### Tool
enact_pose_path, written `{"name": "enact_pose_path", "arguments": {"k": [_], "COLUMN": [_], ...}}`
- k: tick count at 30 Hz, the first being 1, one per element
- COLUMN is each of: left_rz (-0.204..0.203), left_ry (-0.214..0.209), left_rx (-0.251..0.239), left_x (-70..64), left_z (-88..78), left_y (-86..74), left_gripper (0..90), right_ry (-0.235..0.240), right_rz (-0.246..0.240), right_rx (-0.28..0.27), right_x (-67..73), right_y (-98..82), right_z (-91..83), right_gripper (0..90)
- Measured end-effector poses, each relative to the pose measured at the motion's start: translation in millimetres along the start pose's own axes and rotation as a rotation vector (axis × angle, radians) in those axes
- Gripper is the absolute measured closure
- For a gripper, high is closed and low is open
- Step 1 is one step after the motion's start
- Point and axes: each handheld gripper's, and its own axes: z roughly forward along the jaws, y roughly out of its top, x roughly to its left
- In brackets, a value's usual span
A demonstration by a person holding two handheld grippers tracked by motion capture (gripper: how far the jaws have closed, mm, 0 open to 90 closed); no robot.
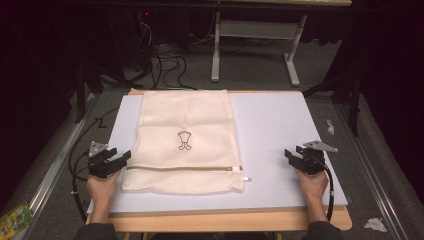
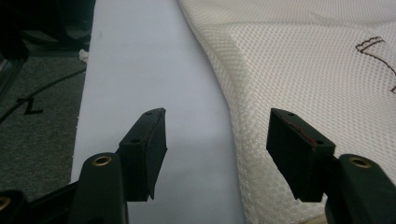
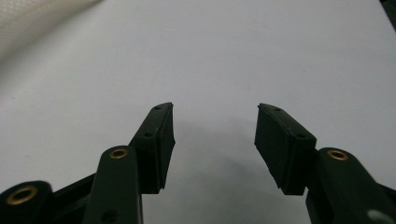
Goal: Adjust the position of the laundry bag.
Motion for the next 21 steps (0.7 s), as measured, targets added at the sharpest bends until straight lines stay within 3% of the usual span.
{"name": "enact_pose_path", "arguments": {"k": [2,4,7,16,19,21], "left_rz": [0.016,0.062,0.059,0.035,0.029,0.031], "left_ry": [0.000,-0.004,-0.022,-0.069,-0.081,-0.088], "left_rx": [0.006,0.005,0.001,0.045,0.054,0.063], "left_x": [-2.2,-6.9,-7.2,-6.0,-7.7,-8.3], "left_z": [0.0,-3.2,-4.8,-7.9,-10.4,-10.4], "left_y": [0.8,2.5,3.2,6.4,7.0,7.0], "left_gripper": [38.6,44.4,48.6,41.3,40.1,39.6], "right_ry": [0.030,0.041,0.049,0.126,0.172,0.180], "right_rz": [0.025,0.037,0.030,0.049,0.075,0.062], "right_rx": [0.010,0.008,0.002,-0.023,-0.021,-0.014], "right_x": [-0.4,0.6,1.8,5.9,14.1,18.6], "right_y": [1.2,1.6,2.5,5.2,8.6,10.4], "right_z": [0.2,-0.6,-2.2,-6.1,-8.3,-7.8], "right_gripper": [50.7,51.1,51.1,49.6,49.4,49.5]}}
